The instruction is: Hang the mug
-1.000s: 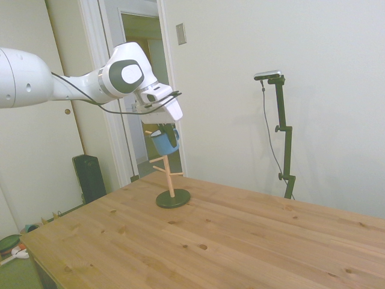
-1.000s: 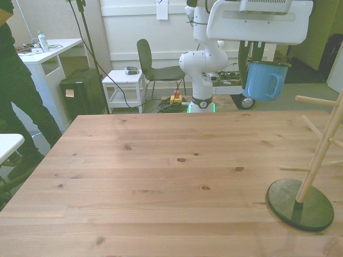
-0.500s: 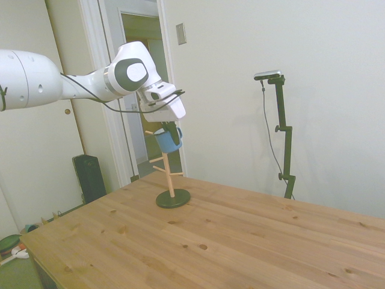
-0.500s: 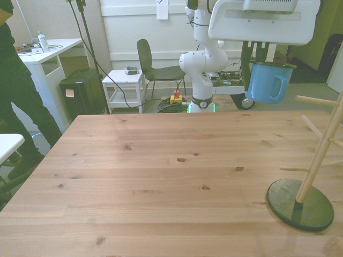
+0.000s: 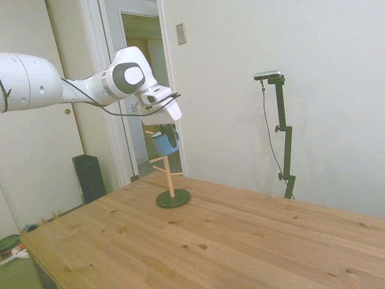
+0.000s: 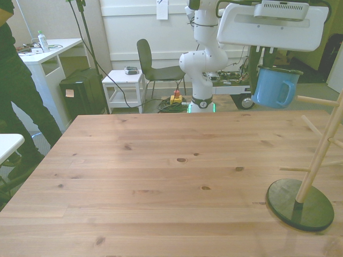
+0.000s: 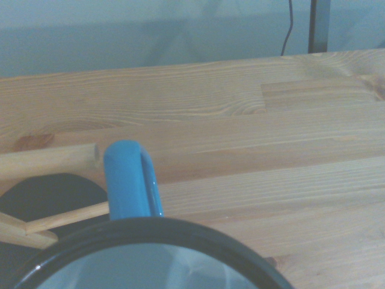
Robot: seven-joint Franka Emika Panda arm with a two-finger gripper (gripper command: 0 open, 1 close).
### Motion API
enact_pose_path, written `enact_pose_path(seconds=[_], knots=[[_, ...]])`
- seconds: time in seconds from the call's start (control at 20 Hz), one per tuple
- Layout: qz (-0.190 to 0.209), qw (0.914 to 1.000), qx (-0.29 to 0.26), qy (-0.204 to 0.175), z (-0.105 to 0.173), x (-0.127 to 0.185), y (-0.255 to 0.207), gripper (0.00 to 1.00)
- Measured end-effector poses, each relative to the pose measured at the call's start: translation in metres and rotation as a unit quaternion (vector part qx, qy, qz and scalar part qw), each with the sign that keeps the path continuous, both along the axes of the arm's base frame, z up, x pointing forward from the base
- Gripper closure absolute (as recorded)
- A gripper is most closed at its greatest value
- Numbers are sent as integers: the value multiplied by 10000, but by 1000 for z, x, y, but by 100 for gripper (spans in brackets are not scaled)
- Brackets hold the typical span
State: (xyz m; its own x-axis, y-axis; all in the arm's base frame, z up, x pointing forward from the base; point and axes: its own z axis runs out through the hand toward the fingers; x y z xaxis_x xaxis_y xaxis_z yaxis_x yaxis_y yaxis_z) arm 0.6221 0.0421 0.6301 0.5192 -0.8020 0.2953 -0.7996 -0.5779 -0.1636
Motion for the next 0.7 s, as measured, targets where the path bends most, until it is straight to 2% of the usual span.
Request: enact_pose_path(seconds=[0.25,0.45,0.7], knots=[[18,10000,-28,14,11,20,18,100],[62,9999,-99,121,-5,34,36,100],[116,9996,-157,195,-18,36,53,100]])
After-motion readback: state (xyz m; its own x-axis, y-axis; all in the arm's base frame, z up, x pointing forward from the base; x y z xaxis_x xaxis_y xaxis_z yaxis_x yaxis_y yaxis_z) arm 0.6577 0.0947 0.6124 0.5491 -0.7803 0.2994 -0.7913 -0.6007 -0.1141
